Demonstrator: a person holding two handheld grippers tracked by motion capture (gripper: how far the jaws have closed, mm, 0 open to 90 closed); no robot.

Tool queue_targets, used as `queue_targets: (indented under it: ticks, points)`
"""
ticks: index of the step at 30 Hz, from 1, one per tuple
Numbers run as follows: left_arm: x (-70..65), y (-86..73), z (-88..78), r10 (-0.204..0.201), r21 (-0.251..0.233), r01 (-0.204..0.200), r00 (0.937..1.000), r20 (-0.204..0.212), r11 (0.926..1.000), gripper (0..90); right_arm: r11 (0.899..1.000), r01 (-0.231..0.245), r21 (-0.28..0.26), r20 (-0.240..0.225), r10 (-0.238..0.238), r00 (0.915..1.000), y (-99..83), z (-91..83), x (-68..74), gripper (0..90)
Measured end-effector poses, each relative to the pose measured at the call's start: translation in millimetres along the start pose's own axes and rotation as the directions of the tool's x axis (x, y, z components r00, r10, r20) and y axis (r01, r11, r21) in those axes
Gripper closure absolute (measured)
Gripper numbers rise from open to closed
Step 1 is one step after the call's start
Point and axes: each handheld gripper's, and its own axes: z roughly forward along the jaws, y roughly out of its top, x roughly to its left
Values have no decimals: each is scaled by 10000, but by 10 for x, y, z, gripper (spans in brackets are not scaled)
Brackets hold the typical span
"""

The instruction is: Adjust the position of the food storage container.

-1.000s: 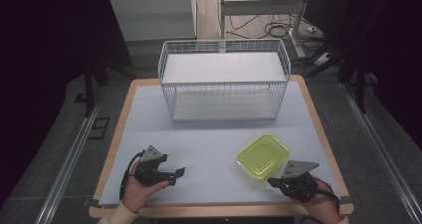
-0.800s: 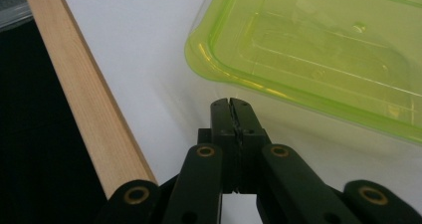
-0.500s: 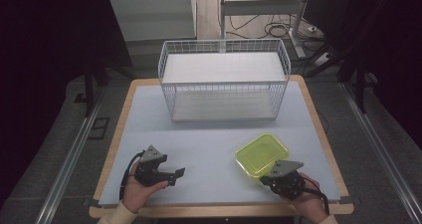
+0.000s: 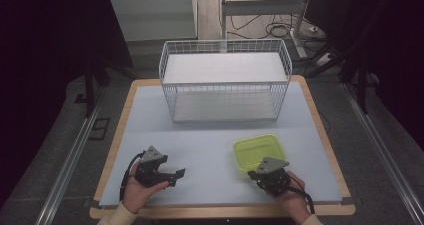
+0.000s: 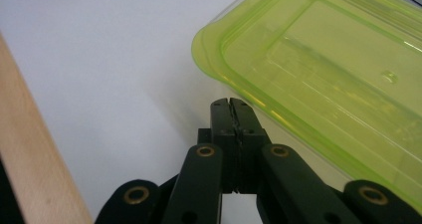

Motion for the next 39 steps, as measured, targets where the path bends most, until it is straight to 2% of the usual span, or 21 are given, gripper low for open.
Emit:
queue_targets:
  ticks: [4,9,12,14,16,19,22,25,30,31,33,36,39]
  points:
    - [4,-2,-1,-4,-13,4,10000,20,10000,144,10000,-89,-3,108,89,9999,50,95,25,900]
    - [4,-2,0,-4,-14,4,10000,29,10000,144,10000,66,20,-67,-66,10000,75,130,68,900]
    - [4,-4,-2,-7,-19,7,10000,22,10000,144,9996,-131,-238,-337,123,9994,62,6,69,900]
    - [2,-5,-6,-12,-29,12,10000,14,10000,144,9985,-185,-507,-465,162,9988,47,-141,56,900]
    - [1,-5,-6,-19,-41,19,10000,-5,10000,144,9966,-313,-760,-382,284,9989,36,-323,25,900]
    - [2,1,3,-35,-14,35,10000,-17,10000,144,9910,-695,-1143,-49,694,9976,36,-583,-140,900]
    - [3,23,-12,-89,-104,89,10000,-42,9999,143,9843,-1284,-1209,629,1367,9886,9,-732,-416,900]
    - [10,36,-22,-157,-189,156,9999,-33,9997,144,9837,-1634,-753,1547,1734,9726,-26,-725,-722,900]
    - [21,31,-9,-179,-131,178,9998,-12,9998,144,9648,-2616,-287,1985,2620,9445,-46,-578,-1116,900]
    - [24,28,-9,-181,-131,181,9998,-12,9998,144,9600,-2792,-218,2029,2777,9390,-51,-545,-1168,900]
    - [37,24,-12,-211,-133,211,9998,-33,9997,144,9574,-2887,-12,2102,2825,9360,-67,-485,-1231,900]
    - [52,19,-10,-231,-115,231,9997,-55,9997,144,9484,-3171,38,1885,3107,9316,-123,-414,-1266,900]
    - [49,16,-7,-222,-124,221,9997,-90,9997,144,9465,-3220,228,1707,3137,9340,-163,-350,-1254,900]
